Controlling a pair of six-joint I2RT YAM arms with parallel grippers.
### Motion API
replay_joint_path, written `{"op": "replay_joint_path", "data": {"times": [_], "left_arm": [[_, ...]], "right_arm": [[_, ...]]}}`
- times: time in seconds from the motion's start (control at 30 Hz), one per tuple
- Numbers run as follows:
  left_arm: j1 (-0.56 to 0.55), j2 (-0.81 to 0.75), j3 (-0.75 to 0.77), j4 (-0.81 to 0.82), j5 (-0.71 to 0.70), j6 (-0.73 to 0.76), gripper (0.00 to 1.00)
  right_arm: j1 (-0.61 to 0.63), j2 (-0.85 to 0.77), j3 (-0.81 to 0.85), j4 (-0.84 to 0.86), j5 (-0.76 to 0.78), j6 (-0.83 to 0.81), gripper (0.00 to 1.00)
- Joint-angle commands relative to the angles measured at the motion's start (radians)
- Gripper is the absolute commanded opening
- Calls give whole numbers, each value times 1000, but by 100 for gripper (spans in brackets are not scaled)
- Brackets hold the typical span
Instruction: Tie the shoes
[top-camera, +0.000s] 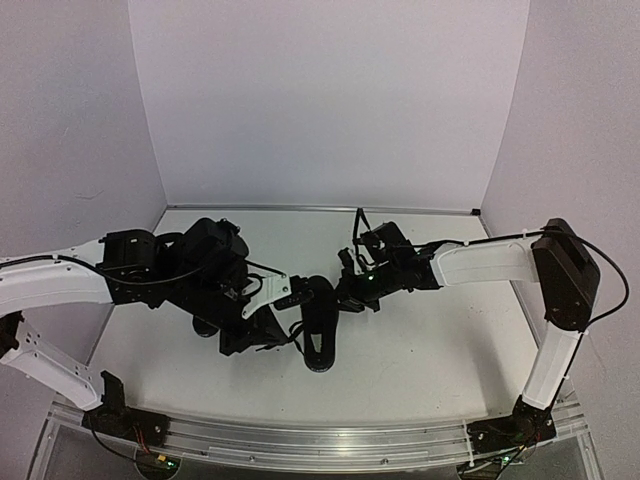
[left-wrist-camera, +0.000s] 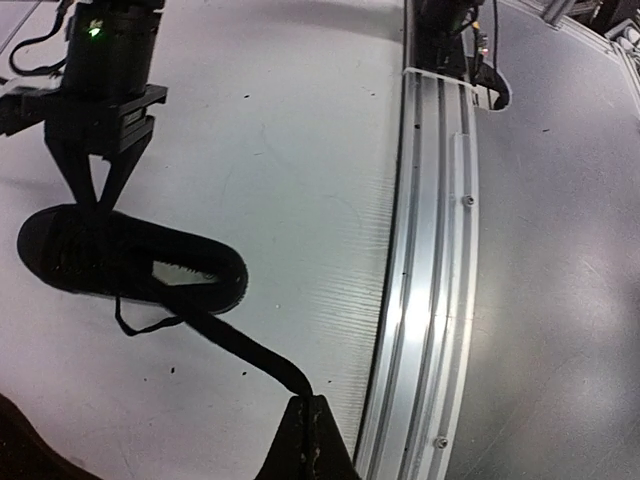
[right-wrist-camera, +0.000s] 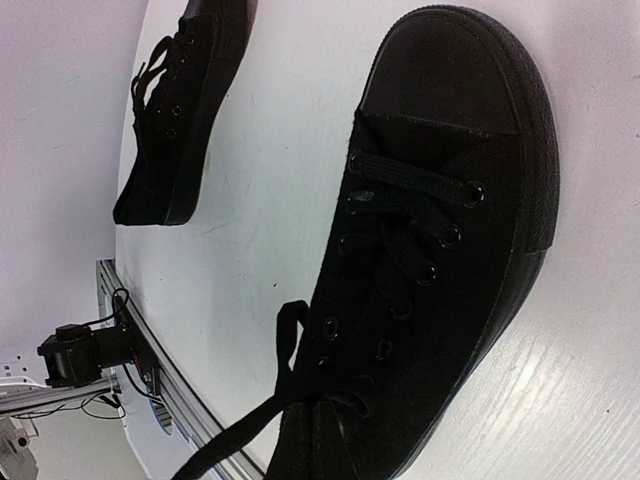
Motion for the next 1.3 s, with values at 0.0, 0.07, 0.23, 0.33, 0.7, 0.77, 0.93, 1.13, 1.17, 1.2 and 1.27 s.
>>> {"op": "replay_joint_path", "data": {"times": [0.0, 0.07, 0.23, 0.33, 0.7, 0.77, 0.93, 1.13, 1.17, 1.2, 1.27], "left_arm": [[-24, 42, 76, 13, 60, 50, 0], [-27, 82, 95, 22, 70, 73, 0], [-27, 193, 133, 64, 121, 139, 0], [-27, 257, 158, 98, 168, 181, 0], [-68, 573, 440, -74, 250, 400, 0], [-68, 601, 456, -71, 226, 421, 1], [-69, 589, 415, 45, 135, 424, 12], [-69, 537, 343, 209, -1, 382, 31], [-68, 525, 332, 230, -5, 378, 34], [-68, 511, 324, 245, -6, 369, 35], [-66, 466, 286, 288, -35, 340, 37]], "right_arm": [[-1, 6, 36, 16, 18, -16, 0], [-1, 3, 36, 16, 20, -19, 0], [-3, 4, 45, 16, 15, -30, 0], [-4, 15, 53, 16, 9, -39, 0], [-14, 28, 79, 16, -19, -73, 0], [-16, 28, 81, 16, -22, -76, 0], [-17, 32, 82, 18, -36, -84, 0], [-17, 29, 77, 22, -43, -85, 0], [-17, 29, 76, 23, -44, -85, 0], [-17, 30, 75, 24, -45, -86, 0], [-18, 32, 76, 24, -47, -86, 0]]}}
